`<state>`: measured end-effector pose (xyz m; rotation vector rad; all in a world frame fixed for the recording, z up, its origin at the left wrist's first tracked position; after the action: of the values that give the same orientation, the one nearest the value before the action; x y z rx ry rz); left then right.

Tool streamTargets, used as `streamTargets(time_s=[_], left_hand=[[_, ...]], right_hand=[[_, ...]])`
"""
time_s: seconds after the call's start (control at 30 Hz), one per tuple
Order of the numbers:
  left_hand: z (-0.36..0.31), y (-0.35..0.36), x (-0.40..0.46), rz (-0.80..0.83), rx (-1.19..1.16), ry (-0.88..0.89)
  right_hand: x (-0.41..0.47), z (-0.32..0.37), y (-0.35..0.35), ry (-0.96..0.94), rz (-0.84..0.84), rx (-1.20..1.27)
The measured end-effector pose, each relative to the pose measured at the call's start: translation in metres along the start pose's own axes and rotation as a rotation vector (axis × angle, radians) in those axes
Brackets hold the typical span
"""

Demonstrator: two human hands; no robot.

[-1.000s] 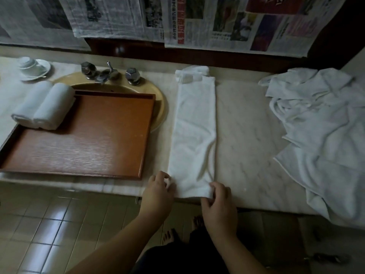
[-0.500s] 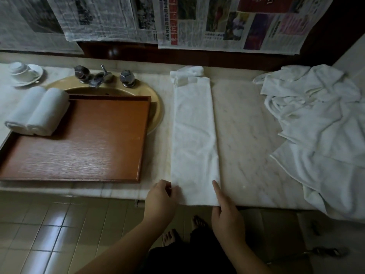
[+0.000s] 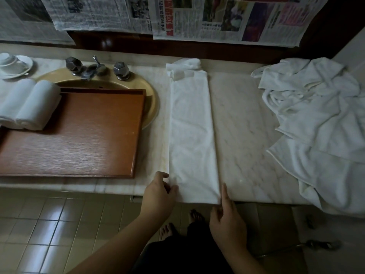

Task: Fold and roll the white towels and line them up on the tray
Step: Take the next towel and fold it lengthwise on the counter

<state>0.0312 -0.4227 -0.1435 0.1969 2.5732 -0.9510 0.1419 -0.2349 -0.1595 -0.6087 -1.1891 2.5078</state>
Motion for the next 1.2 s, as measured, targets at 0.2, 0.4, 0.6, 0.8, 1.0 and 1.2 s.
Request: streamTargets(time_s=[0.2,0.4,0.6,0.8,1.0,1.2], left_hand=[[-0.004,0.011,-0.005,-0.177,0.378,0.311],[0.004,0.049,0.005,0.08,0.657,0.369],[0.009,0.053,0.006,0.027,0.704,0.434],[-0.003,0.061,0.008,0.008,0.638,0.333],[0.001,0.072,0.014,-0.062,0.614,0.313],[0.002,0.072,0.015,-0.088,0.594,0.316]], right_hand=[[0.032,0.018,-0.016,-0.404,-0.128,-0.037],[0.101,0.006,-0.009,-0.564,0.191,-0.492],[0.102,-0.01,-0.015,-0.495,0.213,-0.632],[0.122,0.048,-0.01,-0.588,0.104,-0.239],[0.181,0.107,0.029,-0.437,0.265,-0.453],[0.244,0.153,0.059,-0.228,0.18,-0.591]])
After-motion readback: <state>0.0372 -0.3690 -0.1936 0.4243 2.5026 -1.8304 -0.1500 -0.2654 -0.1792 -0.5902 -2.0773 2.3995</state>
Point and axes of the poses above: each hand's wrist, its own x-axis towards the middle knuckle, its own y-axis out of the palm, z = x × y, the point moved 1 cm from there along x, towards the middle knuckle, and after that the axes turned 3 degrees about -y, right-handed, at the moved point
